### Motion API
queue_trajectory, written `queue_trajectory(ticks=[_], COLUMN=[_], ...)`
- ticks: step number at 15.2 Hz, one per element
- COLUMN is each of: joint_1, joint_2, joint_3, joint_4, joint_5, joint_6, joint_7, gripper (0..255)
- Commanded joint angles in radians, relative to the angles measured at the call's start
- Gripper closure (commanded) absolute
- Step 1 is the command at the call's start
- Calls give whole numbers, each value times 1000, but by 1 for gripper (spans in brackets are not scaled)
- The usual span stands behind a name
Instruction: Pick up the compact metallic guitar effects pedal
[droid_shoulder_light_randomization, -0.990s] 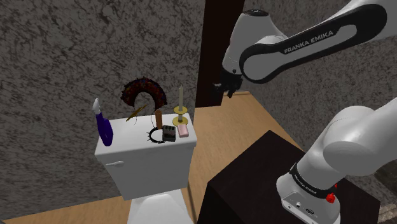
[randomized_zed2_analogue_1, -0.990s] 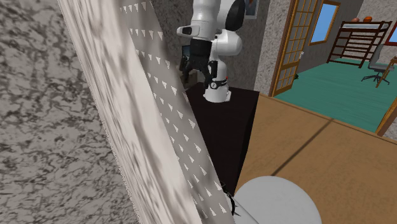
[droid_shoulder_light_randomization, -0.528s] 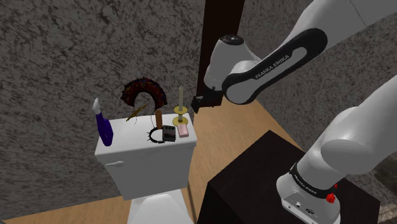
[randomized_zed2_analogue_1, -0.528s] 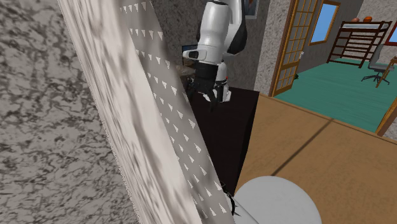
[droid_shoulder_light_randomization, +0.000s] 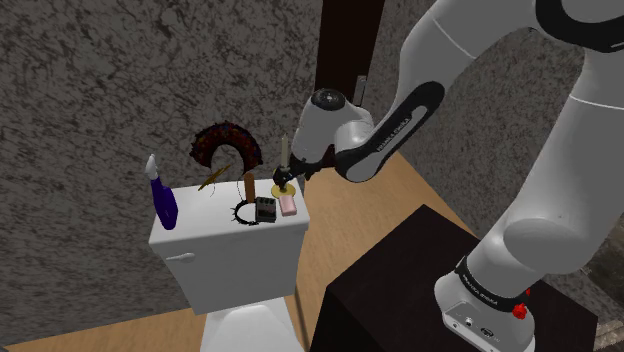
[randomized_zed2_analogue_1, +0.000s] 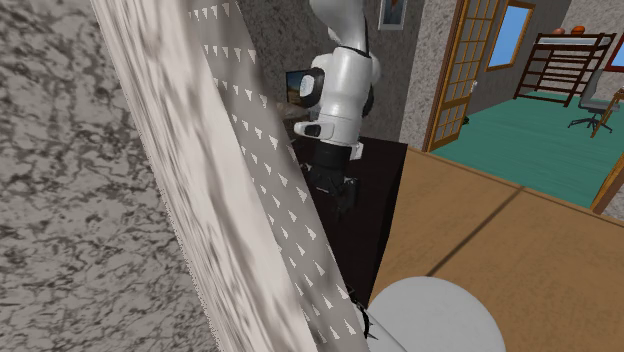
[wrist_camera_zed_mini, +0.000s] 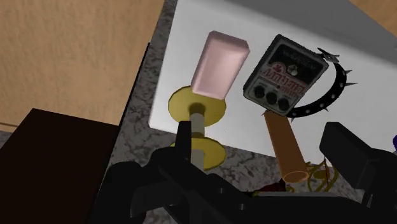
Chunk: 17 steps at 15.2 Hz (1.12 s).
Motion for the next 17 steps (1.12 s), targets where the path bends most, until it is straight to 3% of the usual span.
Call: queue_trajectory(ticks=[1, 4, 8, 17], joint_1=[55, 142, 234, 316], joint_2=[89, 210, 365, 500], joint_3=[-55, -132, -208, -301], joint_4=[72, 188, 352, 452], joint_5=[-143, -272, -376, -491], joint_6=[23, 46, 68, 127], joint_7=[142, 287, 425, 577], gripper=[0, 0, 0, 0])
